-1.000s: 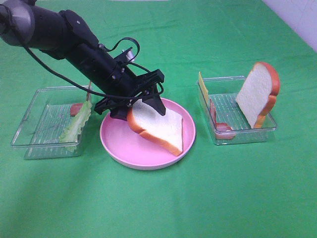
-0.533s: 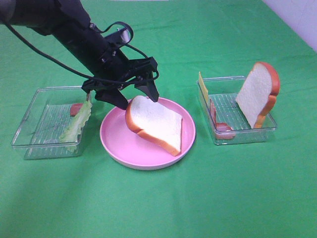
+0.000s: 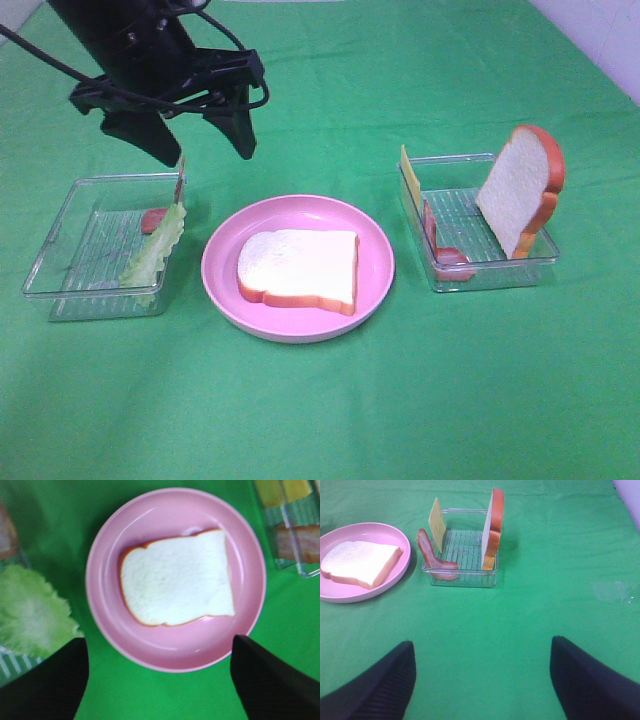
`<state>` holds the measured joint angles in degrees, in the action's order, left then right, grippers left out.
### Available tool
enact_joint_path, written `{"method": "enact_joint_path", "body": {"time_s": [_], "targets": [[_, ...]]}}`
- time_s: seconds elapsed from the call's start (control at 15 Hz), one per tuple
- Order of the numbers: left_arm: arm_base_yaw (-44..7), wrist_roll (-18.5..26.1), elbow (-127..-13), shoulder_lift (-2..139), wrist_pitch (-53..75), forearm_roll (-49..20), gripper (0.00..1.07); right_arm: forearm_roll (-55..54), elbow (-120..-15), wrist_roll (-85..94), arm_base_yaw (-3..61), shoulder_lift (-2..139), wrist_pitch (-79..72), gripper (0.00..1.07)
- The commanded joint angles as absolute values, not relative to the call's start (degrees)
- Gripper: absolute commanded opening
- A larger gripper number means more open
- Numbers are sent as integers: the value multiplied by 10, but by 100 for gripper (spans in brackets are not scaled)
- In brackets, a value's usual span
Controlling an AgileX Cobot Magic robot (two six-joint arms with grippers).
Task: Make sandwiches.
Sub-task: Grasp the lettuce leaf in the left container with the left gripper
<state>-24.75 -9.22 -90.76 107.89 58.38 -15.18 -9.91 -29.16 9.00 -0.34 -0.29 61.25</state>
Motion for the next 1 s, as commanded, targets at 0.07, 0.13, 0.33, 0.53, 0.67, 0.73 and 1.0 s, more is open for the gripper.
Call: {"method": "enact_joint_path", "body": {"time_s": [0.07, 0.13, 0.33, 0.53, 0.67, 0.73, 1.0], "targets": [[-247, -184, -908, 1066, 676, -28, 74, -100, -291, 89, -6, -12, 608, 71], [-247, -202, -907, 1072, 678, 0, 74, -100, -291, 89, -6, -12, 608, 71], [-247, -208, -905, 1094, 662, 13, 74, -100, -291, 89, -6, -12, 608, 71], [-249, -207, -905, 1129, 655, 5, 74, -100, -291, 89, -6, -12, 608, 71], [-249, -207, -905, 1153, 649, 10, 74, -100, -291, 89, -6, -12, 608, 71], [-249, -207, -905, 1162, 631, 13, 74, -100, -291, 89, -6, -12, 608, 71], [-249, -207, -905, 1186, 595, 0, 74, -100, -291, 89, -6, -12, 608, 71]]}}
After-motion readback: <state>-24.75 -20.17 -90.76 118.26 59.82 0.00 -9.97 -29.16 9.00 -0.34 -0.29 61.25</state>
